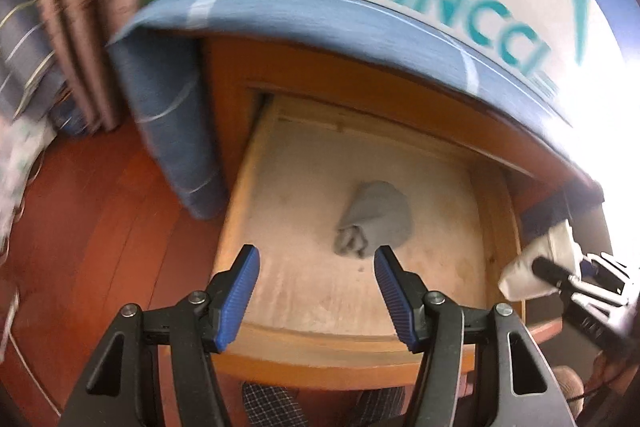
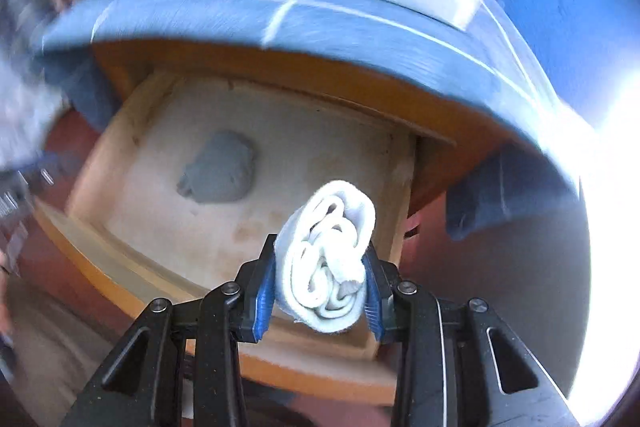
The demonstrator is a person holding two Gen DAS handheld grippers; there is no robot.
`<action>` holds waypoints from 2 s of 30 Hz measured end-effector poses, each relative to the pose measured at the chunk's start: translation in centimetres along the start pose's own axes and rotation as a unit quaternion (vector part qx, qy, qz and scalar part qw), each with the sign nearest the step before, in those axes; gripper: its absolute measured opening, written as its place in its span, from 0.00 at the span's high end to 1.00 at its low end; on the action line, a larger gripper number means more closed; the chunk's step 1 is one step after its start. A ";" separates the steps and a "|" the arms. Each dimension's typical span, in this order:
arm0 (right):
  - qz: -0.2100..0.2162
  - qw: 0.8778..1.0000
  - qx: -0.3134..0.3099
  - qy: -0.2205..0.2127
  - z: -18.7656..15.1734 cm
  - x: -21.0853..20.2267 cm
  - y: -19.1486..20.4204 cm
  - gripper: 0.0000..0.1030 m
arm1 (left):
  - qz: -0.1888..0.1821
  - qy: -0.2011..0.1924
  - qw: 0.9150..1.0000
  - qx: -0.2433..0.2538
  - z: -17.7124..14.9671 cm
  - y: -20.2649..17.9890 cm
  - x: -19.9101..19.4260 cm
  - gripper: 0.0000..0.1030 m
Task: Take underwear out of drawer
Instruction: 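Lower the open left gripper into the drawer onto the grey sock, then grasp the grey sock with the left gripper and lift it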
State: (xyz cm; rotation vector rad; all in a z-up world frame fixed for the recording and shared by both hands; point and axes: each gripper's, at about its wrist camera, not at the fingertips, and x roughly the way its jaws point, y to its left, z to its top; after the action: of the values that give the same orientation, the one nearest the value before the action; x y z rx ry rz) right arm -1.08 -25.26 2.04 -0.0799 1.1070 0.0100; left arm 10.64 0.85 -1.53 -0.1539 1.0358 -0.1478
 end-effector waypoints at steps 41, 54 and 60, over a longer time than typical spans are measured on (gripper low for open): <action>0.053 0.992 0.112 -0.002 -3.1 1.7 -0.4 0.66 | -0.011 0.169 0.875 0.454 0.9 -10.1 14.2 0.41; 0.051 0.993 0.102 0.007 -3.0 2.5 0.6 0.66 | -0.012 0.179 0.859 0.479 2.8 -11.8 18.1 0.41; 0.053 0.993 0.103 0.012 -3.0 2.8 0.3 0.66 | -0.004 0.182 0.854 0.487 2.4 -12.1 19.3 0.41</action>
State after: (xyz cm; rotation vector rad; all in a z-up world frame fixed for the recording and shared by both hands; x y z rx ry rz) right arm -2.50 -25.22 -1.80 0.1641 1.1300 -0.0111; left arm 21.82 -14.61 -14.21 0.8254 1.2213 -0.7123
